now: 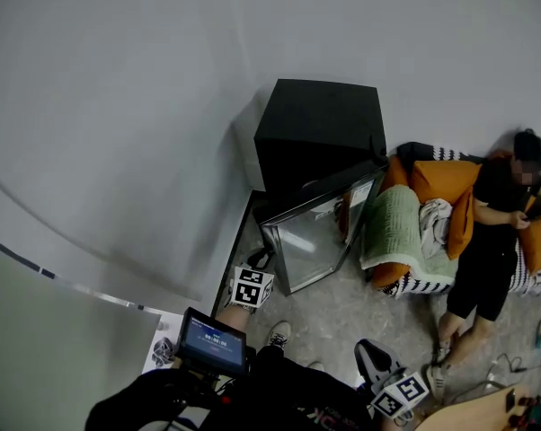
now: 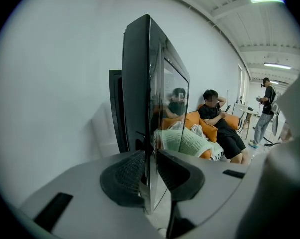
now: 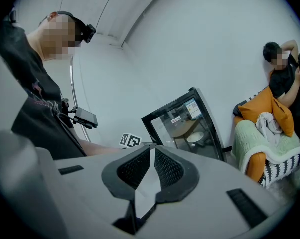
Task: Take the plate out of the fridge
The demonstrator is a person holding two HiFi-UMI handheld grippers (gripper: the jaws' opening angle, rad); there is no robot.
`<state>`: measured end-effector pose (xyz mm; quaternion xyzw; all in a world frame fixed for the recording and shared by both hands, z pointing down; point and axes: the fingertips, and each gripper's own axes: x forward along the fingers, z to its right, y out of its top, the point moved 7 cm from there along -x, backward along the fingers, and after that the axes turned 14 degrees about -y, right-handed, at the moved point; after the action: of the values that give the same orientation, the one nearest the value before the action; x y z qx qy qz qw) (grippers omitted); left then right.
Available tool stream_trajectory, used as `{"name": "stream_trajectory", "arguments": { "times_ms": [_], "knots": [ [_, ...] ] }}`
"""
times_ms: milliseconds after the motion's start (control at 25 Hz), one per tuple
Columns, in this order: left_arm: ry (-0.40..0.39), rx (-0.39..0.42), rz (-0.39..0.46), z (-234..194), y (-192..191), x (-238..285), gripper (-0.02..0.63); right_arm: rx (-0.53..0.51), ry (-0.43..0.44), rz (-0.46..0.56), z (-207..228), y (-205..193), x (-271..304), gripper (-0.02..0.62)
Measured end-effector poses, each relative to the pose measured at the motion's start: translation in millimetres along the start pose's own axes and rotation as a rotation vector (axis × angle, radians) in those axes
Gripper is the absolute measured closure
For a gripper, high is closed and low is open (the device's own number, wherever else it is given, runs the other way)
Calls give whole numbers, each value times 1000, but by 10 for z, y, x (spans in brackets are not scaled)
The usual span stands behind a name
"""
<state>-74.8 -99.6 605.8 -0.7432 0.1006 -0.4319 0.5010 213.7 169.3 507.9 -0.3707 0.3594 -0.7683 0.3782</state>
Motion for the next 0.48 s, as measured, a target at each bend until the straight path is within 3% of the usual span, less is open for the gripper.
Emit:
{"name": "stream_trajectory", "arguments": {
  "times_ms": [480],
  "knots": [
    [-28,96,4,955,-219,-181,535,-7,76,-35,198,-175,-493,580]
  ]
}}
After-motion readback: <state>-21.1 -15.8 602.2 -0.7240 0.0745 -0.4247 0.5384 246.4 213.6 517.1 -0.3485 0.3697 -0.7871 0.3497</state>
